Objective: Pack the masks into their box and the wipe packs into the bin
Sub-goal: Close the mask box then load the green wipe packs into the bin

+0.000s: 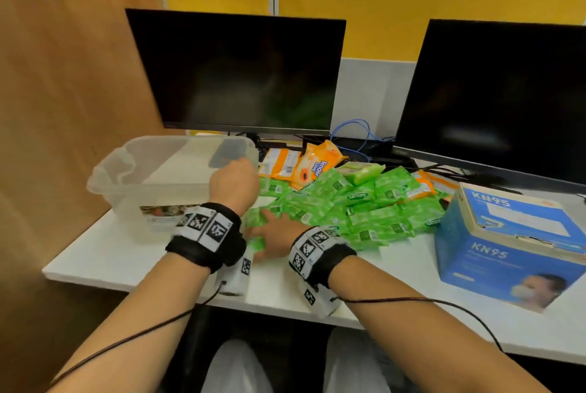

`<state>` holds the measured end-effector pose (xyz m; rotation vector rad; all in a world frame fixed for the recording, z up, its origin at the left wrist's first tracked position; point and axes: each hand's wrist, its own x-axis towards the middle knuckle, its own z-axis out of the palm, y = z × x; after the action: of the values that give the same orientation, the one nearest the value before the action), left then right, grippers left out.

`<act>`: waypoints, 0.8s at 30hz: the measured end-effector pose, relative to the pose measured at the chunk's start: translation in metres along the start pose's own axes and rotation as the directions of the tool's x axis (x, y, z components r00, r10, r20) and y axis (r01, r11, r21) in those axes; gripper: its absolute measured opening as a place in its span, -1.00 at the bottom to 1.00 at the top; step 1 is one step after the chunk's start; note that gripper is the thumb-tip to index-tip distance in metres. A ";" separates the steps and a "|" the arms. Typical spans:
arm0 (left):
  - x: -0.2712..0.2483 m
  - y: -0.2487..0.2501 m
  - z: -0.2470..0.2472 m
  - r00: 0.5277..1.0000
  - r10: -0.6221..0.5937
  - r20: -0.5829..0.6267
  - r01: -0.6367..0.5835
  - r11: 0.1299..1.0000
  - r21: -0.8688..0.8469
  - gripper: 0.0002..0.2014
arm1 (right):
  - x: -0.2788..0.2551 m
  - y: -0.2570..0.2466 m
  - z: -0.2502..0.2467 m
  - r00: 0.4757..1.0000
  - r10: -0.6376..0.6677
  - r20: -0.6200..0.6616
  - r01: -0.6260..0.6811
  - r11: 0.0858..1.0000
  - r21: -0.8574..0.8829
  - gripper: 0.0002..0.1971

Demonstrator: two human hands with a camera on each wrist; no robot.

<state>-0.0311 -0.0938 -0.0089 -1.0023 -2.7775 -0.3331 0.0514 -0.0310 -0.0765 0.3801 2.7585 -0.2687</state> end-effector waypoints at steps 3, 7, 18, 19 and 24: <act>-0.006 0.010 -0.001 0.998 0.056 -0.021 -0.058 0.996 -0.068 -0.72 | -0.003 0.009 0.009 0.997 0.074 -0.037 -0.075 0.996 -0.043 -0.43; -0.017 0.040 0.002 0.990 0.137 -0.019 -0.138 0.984 -0.115 -0.70 | -0.013 0.044 0.012 0.978 0.180 -0.105 -0.193 0.973 -0.130 -0.52; -0.013 0.109 -0.002 0.951 0.278 0.136 -0.188 0.869 -0.457 -0.57 | -0.048 0.118 -0.002 0.733 0.615 -0.292 -0.345 0.705 0.619 0.15; -0.009 0.101 -0.010 0.936 0.310 0.167 -0.195 0.850 -0.489 -0.54 | -0.053 0.126 -0.007 0.707 0.654 -0.268 -0.279 0.607 0.744 0.15; 0.025 0.001 -0.047 0.981 0.123 0.151 -0.070 0.945 -0.318 -0.58 | -0.086 0.148 -0.042 0.596 0.789 -0.152 0.079 0.131 0.988 0.16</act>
<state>-0.0457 -0.0905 0.0418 -1.2877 -2.8692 -0.7237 0.1599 0.0994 -0.0274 1.9006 2.3825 -2.1590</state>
